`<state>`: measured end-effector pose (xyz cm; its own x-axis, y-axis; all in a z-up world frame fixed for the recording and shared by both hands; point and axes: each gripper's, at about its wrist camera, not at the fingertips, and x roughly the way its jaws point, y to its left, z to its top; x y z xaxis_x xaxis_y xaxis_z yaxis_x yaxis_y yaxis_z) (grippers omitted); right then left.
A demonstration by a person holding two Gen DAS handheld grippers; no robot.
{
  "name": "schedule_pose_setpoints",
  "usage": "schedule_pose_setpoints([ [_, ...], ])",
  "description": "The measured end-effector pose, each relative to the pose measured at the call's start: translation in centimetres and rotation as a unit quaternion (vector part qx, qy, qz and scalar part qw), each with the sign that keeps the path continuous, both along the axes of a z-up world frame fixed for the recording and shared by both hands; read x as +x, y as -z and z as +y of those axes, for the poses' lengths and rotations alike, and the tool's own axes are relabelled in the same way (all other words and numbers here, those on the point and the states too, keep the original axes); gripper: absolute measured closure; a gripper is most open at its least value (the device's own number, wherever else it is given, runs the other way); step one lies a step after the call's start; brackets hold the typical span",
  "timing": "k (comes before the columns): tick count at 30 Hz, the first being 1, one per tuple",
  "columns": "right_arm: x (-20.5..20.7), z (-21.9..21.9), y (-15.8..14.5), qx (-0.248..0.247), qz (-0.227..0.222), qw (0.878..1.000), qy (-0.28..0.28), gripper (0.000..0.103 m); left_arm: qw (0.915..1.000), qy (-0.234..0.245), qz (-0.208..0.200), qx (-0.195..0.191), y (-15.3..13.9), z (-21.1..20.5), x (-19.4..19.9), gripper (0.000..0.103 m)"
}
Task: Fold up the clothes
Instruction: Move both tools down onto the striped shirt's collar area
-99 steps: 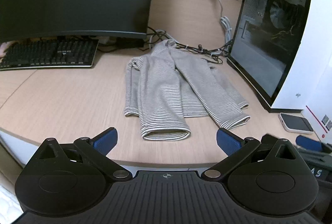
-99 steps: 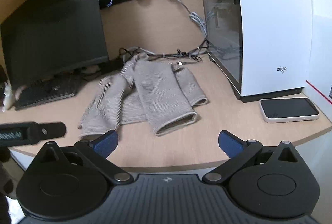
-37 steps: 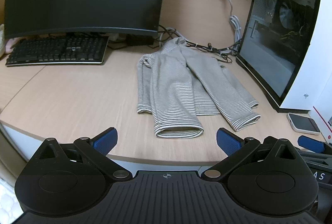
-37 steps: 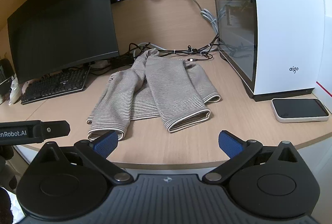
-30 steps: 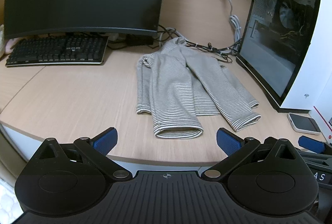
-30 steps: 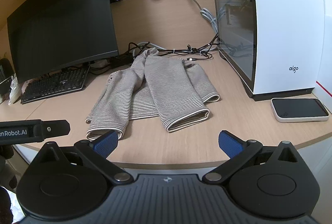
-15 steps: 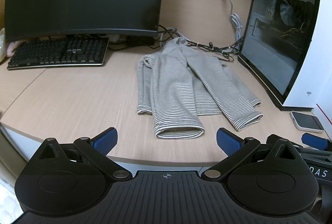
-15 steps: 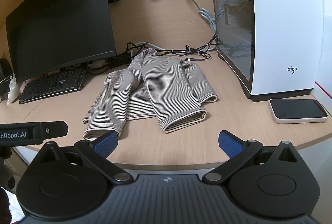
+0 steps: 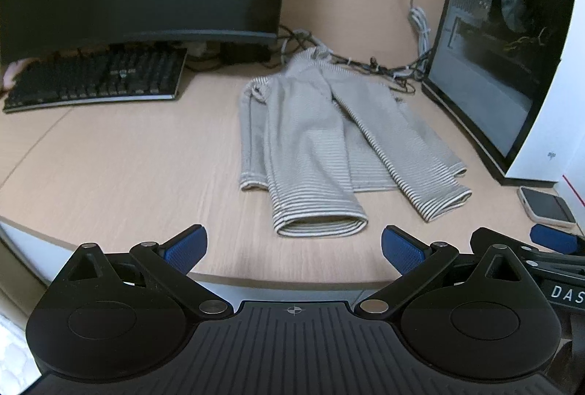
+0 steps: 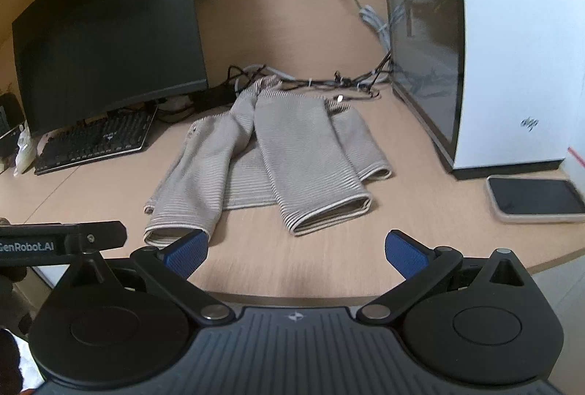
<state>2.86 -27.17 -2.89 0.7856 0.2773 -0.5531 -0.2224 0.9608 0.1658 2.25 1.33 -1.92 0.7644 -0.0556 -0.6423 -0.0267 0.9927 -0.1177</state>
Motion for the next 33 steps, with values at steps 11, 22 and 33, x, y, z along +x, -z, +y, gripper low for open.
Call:
schedule_pose_setpoints([
  [11, 5.0, 1.1, 0.6, 0.053, 0.031, 0.994, 0.091, 0.0, 0.9941, 0.092, 0.049, -0.03, 1.5, 2.1, 8.4, 0.0],
  [22, 8.9, 5.2, -0.6, 0.06, 0.025, 0.98, 0.188, 0.0, 0.9636, 0.234, 0.078, -0.103, 1.3, 5.6, 18.4, 0.0],
  [33, 19.4, 1.9, 0.7, 0.041, 0.06, 0.988, 0.137, 0.0, 0.9646, 0.204, 0.104, -0.132, 3.9, 1.7, 25.1, 0.0],
])
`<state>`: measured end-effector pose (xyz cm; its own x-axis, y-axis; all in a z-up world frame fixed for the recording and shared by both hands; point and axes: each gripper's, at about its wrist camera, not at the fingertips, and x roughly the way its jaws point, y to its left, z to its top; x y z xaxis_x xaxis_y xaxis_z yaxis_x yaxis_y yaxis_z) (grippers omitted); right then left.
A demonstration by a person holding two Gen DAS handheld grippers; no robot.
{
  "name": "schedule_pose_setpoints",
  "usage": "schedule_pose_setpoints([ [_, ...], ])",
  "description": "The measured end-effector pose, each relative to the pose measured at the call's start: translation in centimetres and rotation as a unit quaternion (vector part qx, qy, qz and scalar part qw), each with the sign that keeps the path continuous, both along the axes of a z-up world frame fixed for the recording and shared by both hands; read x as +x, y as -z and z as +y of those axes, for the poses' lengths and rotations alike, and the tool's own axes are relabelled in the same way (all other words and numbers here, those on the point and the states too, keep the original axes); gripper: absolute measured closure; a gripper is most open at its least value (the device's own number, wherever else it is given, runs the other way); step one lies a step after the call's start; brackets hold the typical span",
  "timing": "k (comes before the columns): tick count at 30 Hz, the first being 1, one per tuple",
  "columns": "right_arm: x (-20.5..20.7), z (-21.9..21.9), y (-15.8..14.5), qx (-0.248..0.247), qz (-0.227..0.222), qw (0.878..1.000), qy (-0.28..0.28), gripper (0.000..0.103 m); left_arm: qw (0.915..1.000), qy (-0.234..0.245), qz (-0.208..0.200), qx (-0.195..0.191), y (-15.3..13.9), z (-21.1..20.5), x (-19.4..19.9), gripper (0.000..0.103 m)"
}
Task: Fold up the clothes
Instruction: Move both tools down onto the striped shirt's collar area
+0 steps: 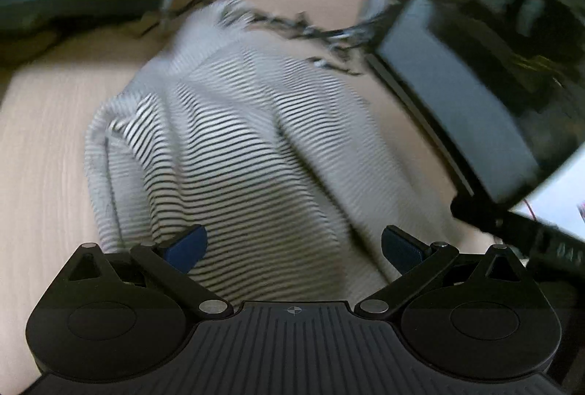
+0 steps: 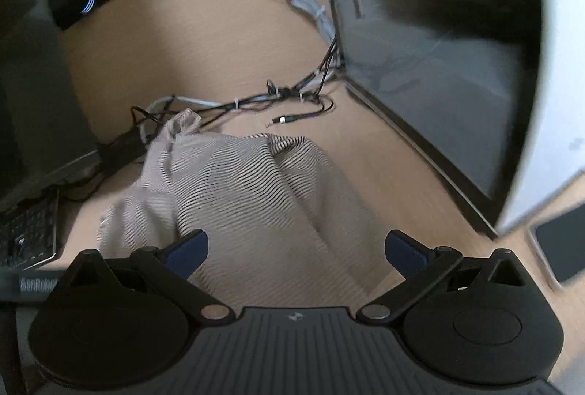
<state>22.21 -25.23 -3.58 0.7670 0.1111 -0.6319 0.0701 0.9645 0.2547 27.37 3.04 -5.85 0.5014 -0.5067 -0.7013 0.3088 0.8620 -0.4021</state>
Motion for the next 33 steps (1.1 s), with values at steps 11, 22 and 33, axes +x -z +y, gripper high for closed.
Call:
schedule_pose_setpoints([
  [11, 7.7, 1.6, 5.3, -0.014, 0.008, 0.988, -0.155, 0.0, 0.9991, -0.04, -0.003, 0.01, 0.1, 0.2, -2.3, 0.0],
  [22, 0.1, 2.3, 4.7, 0.0, 0.026, 0.989, -0.148, 0.0, 0.9986, -0.032, 0.022, -0.036, -2.2, 5.7, -7.6, 0.0],
  [33, 0.6, 3.8, 5.0, -0.029, 0.014, 0.993, -0.11, 0.0, 0.9963, -0.013, 0.039, -0.075, -0.1, 6.3, -5.2, 0.0],
])
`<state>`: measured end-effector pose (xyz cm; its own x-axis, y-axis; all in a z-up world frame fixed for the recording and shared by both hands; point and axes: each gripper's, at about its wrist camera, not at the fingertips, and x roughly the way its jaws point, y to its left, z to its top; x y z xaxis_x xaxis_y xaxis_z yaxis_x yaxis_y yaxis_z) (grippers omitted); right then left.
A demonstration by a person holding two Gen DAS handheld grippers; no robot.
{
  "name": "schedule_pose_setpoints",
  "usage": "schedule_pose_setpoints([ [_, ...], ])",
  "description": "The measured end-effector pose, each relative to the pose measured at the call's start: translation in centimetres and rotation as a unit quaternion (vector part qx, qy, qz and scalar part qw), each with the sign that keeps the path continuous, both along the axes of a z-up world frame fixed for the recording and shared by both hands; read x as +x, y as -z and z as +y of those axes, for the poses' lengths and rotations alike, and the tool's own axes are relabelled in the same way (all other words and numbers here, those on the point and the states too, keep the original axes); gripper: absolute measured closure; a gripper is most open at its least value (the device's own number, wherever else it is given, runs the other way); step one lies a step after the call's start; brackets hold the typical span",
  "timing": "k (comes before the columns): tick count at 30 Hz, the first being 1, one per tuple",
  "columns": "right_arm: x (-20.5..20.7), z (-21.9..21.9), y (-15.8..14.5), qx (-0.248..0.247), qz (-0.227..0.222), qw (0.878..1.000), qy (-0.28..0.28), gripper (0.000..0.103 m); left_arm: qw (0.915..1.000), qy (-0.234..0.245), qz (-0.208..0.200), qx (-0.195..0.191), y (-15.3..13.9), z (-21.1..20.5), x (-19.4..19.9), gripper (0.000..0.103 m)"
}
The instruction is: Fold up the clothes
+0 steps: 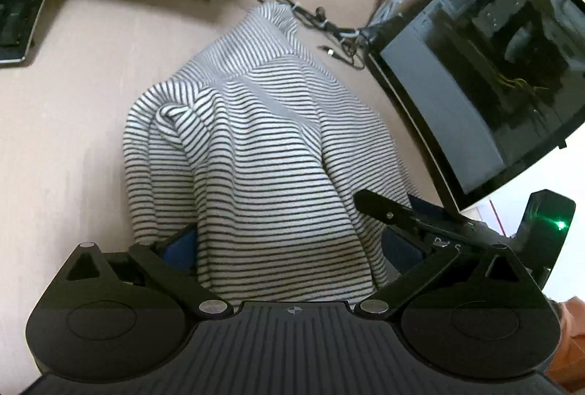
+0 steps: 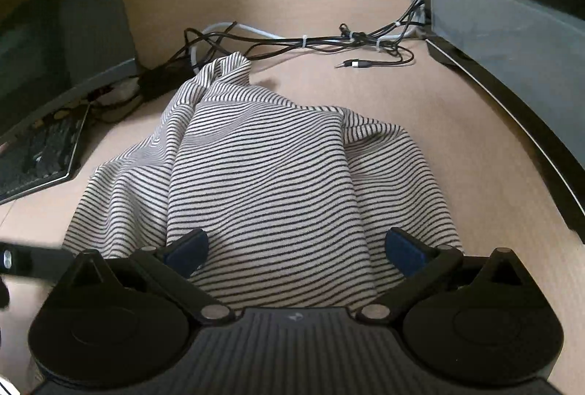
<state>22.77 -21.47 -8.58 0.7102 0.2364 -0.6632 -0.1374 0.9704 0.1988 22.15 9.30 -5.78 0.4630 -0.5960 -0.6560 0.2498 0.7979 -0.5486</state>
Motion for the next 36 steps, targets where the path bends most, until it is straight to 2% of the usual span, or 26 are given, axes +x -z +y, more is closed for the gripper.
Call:
schedule_pose_setpoints([
  [4, -0.2, -0.2, 0.1, 0.007, -0.009, 1.0, 0.001, 0.0, 0.9996, 0.018, 0.021, -0.005, -0.1, -0.5, 0.5, 0.0],
  [5, -0.2, -0.1, 0.1, 0.003, -0.01, 1.0, 0.002, 0.0, 0.9994, 0.023, 0.026, -0.007, -0.1, -0.7, 0.6, 0.004],
  [6, -0.3, 0.1, 0.1, -0.001, -0.011, 1.0, 0.003, 0.0, 0.9991, 0.028, 0.031, -0.008, -0.1, -0.8, 0.7, 0.018],
  [7, -0.3, 0.2, 0.0, -0.003, -0.011, 1.0, 0.004, 0.0, 0.9988, 0.032, 0.036, -0.009, -0.2, -0.9, 0.9, 0.072],
  [8, -0.4, 0.2, 0.0, -0.003, -0.011, 1.0, 0.005, 0.0, 0.9984, 0.037, 0.041, -0.011, -0.2, -1.0, 1.0, 0.086],
  [10, -0.4, 0.5, 0.0, -0.012, -0.011, 1.0, 0.003, 0.0, 0.9975, 0.046, 0.051, -0.013, -0.2, -1.3, 1.2, 0.085],
  [11, -0.3, 0.6, 0.0, -0.017, -0.01, 1.0, 0.001, 0.0, 0.997, 0.051, 0.057, -0.015, -0.2, -1.4, 1.3, 0.078],
  [12, -0.3, 0.7, 0.1, -0.023, -0.01, 1.0, -0.001, 0.0, 0.9964, 0.055, 0.062, -0.016, -0.3, -1.6, 1.5, 0.069],
  [14, -0.1, 1.0, 0.1, -0.035, -0.009, 0.999, -0.004, 0.0, 0.9952, 0.064, 0.072, -0.019, -0.3, -1.8, 1.7, 0.026],
  [16, 0.1, 1.1, 0.2, -0.043, -0.008, 0.999, -0.005, 0.0, 0.9937, 0.073, 0.082, -0.021, -0.3, -2.1, 1.9, 0.018],
  [17, 0.1, 1.1, 0.2, -0.044, -0.008, 0.999, -0.007, 0.0, 0.9938, 0.071, 0.083, -0.021, -0.1, -1.9, 1.7, 0.023],
  [18, 0.1, 1.1, 0.2, -0.044, -0.009, 0.999, -0.008, 0.0, 0.9938, 0.069, 0.084, -0.021, 0.1, -1.7, 1.5, 0.031],
  [20, 0.1, 1.0, 0.3, -0.043, -0.01, 0.999, -0.009, 0.0, 0.995, 0.071, 0.07, 0.0, 0.0, -1.5, 1.1, 0.076],
  [22, 0.1, 1.0, 0.3, -0.042, -0.01, 0.999, -0.01, 0.0, 0.9959, 0.069, 0.058, -0.005, -0.4, -1.0, 0.9, 0.093],
  [25, 0.2, 0.9, 0.2, -0.042, -0.006, 0.999, -0.012, 0.0, 0.9982, 0.052, 0.01, -0.03, -2.9, 0.8, 1.3, 0.093],
  [26, 0.3, 0.9, 0.2, -0.044, -0.004, 0.999, -0.015, 0.0, 0.9987, 0.028, -0.014, -0.04, -4.0, 1.8, 1.8, 0.093],
  [31, 0.3, 0.8, 0.2, -0.052, -0.001, 0.998, -0.031, 0.0, 0.9958, -0.074, -0.019, -0.049, -4.9, 8.2, 5.4, 0.093],
  [36, 0.7, 1.0, -0.1, -0.05, 0.004, 0.998, -0.041, 0.0, 0.9824, -0.176, -0.023, -0.058, -5.7, 14.6, 8.9, 0.09],
])
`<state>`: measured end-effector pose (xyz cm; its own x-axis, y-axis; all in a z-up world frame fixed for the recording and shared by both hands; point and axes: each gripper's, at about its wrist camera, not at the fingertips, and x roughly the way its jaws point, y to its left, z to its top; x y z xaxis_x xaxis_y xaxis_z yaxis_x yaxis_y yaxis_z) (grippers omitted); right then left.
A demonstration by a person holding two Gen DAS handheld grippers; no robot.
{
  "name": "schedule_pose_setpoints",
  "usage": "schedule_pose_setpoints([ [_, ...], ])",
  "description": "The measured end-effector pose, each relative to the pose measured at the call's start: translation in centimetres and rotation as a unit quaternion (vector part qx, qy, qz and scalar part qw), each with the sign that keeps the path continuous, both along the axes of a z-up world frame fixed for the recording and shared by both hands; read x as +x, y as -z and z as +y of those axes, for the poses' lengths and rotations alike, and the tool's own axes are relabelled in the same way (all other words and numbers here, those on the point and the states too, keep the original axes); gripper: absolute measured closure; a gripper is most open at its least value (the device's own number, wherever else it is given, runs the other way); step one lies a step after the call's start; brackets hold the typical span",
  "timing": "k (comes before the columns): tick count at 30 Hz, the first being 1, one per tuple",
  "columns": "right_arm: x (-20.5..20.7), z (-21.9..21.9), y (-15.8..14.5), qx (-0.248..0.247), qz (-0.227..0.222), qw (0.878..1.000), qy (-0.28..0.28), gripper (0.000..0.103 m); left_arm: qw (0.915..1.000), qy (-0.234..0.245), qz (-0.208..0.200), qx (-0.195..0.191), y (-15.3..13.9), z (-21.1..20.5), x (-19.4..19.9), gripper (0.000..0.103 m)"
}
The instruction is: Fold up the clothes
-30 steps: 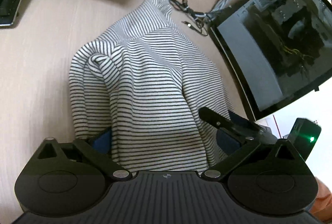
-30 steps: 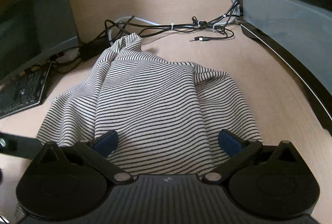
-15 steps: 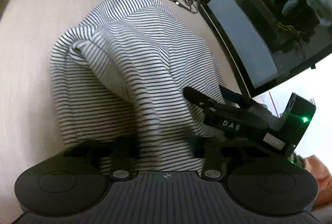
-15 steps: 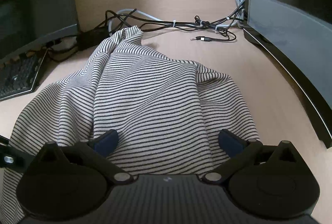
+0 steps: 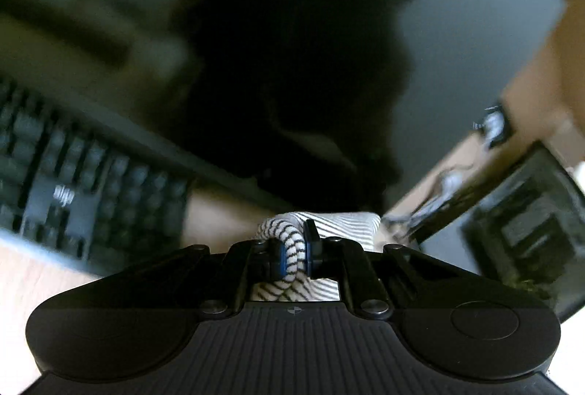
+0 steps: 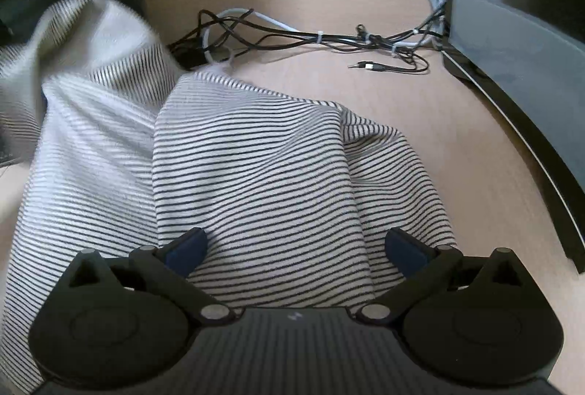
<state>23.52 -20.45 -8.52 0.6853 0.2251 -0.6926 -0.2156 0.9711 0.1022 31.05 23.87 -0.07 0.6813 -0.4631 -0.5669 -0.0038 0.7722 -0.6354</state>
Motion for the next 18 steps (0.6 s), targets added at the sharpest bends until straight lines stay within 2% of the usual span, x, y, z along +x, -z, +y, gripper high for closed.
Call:
schedule_pose_setpoints([
  [1, 0.2, 0.1, -0.2, -0.002, 0.004, 1.0, -0.001, 0.0, 0.9998, -0.02, 0.001, -0.003, -0.1, 1.2, 0.7, 0.081],
  [2, 0.3, 0.1, -0.7, -0.01, 0.0, 1.0, 0.001, 0.001, 0.9989, -0.031, 0.024, -0.025, 1.1, 1.8, 1.1, 0.059],
  [3, 0.4, 0.2, -1.3, -0.022, -0.01, 1.0, 0.004, 0.004, 0.9966, -0.039, 0.044, -0.057, 2.2, 2.3, 1.4, 0.047],
  [4, 0.5, 0.3, -1.9, -0.033, -0.019, 0.999, 0.008, 0.006, 0.9929, -0.047, 0.059, -0.092, 3.1, 2.8, 1.3, 0.028],
  [5, 0.5, 0.5, -2.6, -0.051, -0.036, 0.998, 0.009, 0.011, 0.9897, -0.054, 0.063, -0.117, 3.7, 3.3, 0.9, 0.019],
  [6, 0.6, 0.8, -3.5, -0.068, -0.055, 0.996, 0.006, 0.017, 0.9861, -0.06, 0.067, -0.14, 4.2, 3.7, 0.6, 0.016],
  [7, 0.8, 1.0, -4.4, -0.082, -0.074, 0.994, 0.002, 0.023, 0.9852, -0.065, 0.068, -0.143, 4.4, 4.0, 0.2, 0.012],
  [8, 1.2, 1.4, -5.3, -0.086, -0.086, 0.993, -0.007, 0.04, 0.9843, -0.07, 0.069, -0.147, 4.5, 4.3, -0.3, 0.007],
  [9, 1.7, 1.8, -6.3, -0.083, -0.094, 0.992, -0.018, 0.053, 0.9836, -0.074, 0.072, -0.148, 4.5, 4.4, -0.6, 0.007],
  [11, 3.0, 3.4, -7.5, -0.078, -0.103, 0.991, -0.043, 0.053, 0.9843, -0.07, 0.085, -0.138, 4.3, 4.4, -1.1, 0.006],
  [13, 4.5, 5.9, -8.1, -0.08, -0.104, 0.989, -0.075, 0.049, 0.9882, -0.066, 0.09, -0.105, 3.7, 4.1, -2.0, 0.006],
  [14, 5.2, 7.3, -7.7, -0.085, -0.098, 0.987, -0.091, 0.038, 0.9907, -0.071, 0.086, -0.078, 3.2, 3.8, -2.5, 0.006],
  [15, 5.8, 8.8, -7.2, -0.092, -0.091, 0.986, -0.107, 0.031, 0.9926, -0.077, 0.076, -0.055, 2.6, 3.8, -3.1, 0.006],
  [17, 6.8, 11.4, -5.4, -0.122, -0.077, 0.981, -0.128, 0.03, 0.9955, -0.088, 0.034, -0.008, 0.6, 4.0, -4.7, 0.006],
  [18, 7.2, 12.1, -4.3, -0.141, -0.07, 0.978, -0.134, 0.034, 0.9954, -0.093, 0.012, 0.016, -0.4, 4.1, -5.4, 0.006],
])
